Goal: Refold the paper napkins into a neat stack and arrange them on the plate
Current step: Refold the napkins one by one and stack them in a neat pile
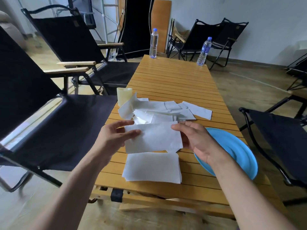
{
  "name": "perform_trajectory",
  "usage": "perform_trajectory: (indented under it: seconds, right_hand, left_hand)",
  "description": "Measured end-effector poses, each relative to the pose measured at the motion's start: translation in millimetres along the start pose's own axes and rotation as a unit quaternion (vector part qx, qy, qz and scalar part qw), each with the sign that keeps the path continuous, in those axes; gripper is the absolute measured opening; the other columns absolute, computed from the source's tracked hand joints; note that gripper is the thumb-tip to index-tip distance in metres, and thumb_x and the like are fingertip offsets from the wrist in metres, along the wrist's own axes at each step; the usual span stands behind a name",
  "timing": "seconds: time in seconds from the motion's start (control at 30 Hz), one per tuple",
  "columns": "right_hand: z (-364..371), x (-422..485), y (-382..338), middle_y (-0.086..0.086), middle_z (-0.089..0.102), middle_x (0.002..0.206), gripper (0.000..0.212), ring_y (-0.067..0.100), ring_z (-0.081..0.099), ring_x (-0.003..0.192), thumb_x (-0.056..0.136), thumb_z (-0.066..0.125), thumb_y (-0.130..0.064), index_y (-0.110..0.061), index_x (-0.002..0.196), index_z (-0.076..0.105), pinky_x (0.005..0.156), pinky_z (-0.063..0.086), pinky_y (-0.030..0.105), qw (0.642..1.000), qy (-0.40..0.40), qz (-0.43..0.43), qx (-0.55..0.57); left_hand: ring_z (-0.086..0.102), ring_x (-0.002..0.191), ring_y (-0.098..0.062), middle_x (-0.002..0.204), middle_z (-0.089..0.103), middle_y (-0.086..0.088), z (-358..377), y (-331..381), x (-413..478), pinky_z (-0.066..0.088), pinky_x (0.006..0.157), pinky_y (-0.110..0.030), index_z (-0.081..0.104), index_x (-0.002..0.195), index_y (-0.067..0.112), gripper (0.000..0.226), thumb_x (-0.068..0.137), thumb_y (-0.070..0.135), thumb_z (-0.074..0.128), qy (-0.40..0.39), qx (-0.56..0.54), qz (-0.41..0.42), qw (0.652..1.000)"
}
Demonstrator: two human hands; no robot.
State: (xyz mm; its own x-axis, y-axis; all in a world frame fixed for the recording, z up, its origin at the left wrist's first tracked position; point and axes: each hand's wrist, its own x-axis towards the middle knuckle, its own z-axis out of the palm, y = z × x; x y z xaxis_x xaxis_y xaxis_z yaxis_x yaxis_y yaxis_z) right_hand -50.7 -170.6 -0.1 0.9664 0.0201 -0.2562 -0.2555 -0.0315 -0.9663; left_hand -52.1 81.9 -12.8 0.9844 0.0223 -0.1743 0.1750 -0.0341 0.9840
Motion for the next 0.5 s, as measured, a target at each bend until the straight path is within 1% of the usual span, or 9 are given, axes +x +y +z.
perform_trajectory:
  seconds: [0.07,0.13,0.17,0.2,0.23,0.27,0.33,0.43,0.5]
  right_hand:
    - [0.2,-0.5,-0.7,0.011,0.077,0.104,0.028,0.029,0.073,0.099,0.081,0.081,-0.022,-0.009,0.105,0.075,0.092,0.056,0.044,0.999,-0.009,0.02,-0.03]
    - [-2.6,-1.1,-0.6,0.009,0.079,0.098,0.024,0.025,0.075,0.093,0.078,0.083,-0.016,-0.009,0.1,0.075,0.089,0.059,0.039,0.995,-0.022,0.048,-0.08]
    - [-4.8,-1.7,0.0,0.008,0.079,0.095,0.025,0.024,0.076,0.091,0.078,0.084,-0.013,-0.009,0.1,0.075,0.086,0.06,0.038,0.992,-0.033,0.065,-0.104]
    - [-7.1,-3.0,0.5,0.008,0.079,0.092,0.026,0.023,0.076,0.087,0.077,0.084,-0.011,-0.008,0.1,0.074,0.08,0.062,0.037,0.988,-0.041,0.079,-0.125]
    - [-8.7,-4.3,1.2,0.008,0.079,0.09,0.026,0.022,0.077,0.083,0.077,0.084,-0.01,-0.006,0.1,0.072,0.072,0.062,0.034,0.984,-0.045,0.091,-0.144]
    - [-9.6,-6.0,2.1,0.007,0.079,0.088,0.027,0.021,0.077,0.079,0.077,0.084,-0.009,-0.005,0.1,0.071,0.066,0.061,0.031,0.98,-0.045,0.1,-0.164]
    - [-8.4,-8.9,5.0,0.006,0.078,0.085,0.029,0.017,0.076,0.072,0.078,0.085,-0.008,-0.006,0.101,0.069,0.06,0.059,0.027,0.969,-0.045,0.118,-0.211]
    - [-3.6,-9.6,9.5,0.004,0.074,0.079,0.026,0.01,0.07,0.058,0.078,0.085,-0.01,-0.011,0.094,0.065,0.058,0.06,0.026,0.952,-0.04,0.124,-0.277]
    - [-0.7,-8.1,11.5,0.003,0.071,0.072,0.027,0.009,0.067,0.05,0.076,0.087,-0.012,-0.011,0.09,0.064,0.056,0.06,0.026,0.944,-0.031,0.121,-0.305]
  left_hand:
    - [0.073,0.091,-0.028,0.106,0.075,-0.014,-0.1,-0.2,-1.9,0.057,0.088,-0.052,0.074,0.108,0.022,0.046,0.065,0.028,0.09,-0.009,0.018,0.0,1.0]
    - [0.074,0.082,-0.019,0.102,0.076,-0.012,-2.6,-1.8,-2.8,0.061,0.073,-0.04,0.074,0.108,0.021,0.039,0.072,0.024,0.087,-0.022,0.039,-0.009,0.999]
    - [0.073,0.076,-0.015,0.099,0.076,-0.011,-4.8,-3.6,-2.8,0.06,0.064,-0.032,0.075,0.107,0.021,0.036,0.073,0.024,0.087,-0.027,0.051,-0.017,0.998]
    - [0.072,0.069,-0.01,0.093,0.078,-0.009,-7.1,-5.7,-2.7,0.057,0.058,-0.025,0.075,0.104,0.021,0.032,0.074,0.026,0.086,-0.031,0.072,-0.026,0.997]
    - [0.07,0.063,-0.006,0.087,0.078,-0.006,-9.1,-7.7,-2.5,0.053,0.054,-0.021,0.076,0.101,0.022,0.03,0.074,0.028,0.086,-0.036,0.101,-0.036,0.994]
    - [0.068,0.059,-0.004,0.081,0.078,0.0,-10.5,-10.3,-2.2,0.05,0.053,-0.021,0.075,0.1,0.024,0.028,0.075,0.029,0.086,-0.04,0.129,-0.048,0.99]
    - [0.069,0.056,-0.002,0.074,0.077,0.008,-11.9,-16.0,-0.8,0.047,0.054,-0.023,0.072,0.101,0.024,0.03,0.074,0.029,0.087,-0.042,0.172,-0.069,0.982]
    - [0.07,0.055,-0.003,0.067,0.076,0.008,-9.8,-22.9,1.6,0.045,0.054,-0.025,0.067,0.103,0.019,0.037,0.075,0.029,0.087,-0.035,0.217,-0.08,0.972]
    - [0.07,0.056,-0.007,0.068,0.076,0.004,-8.1,-25.3,3.3,0.044,0.053,-0.026,0.065,0.103,0.017,0.039,0.074,0.031,0.087,-0.022,0.249,-0.083,0.965]
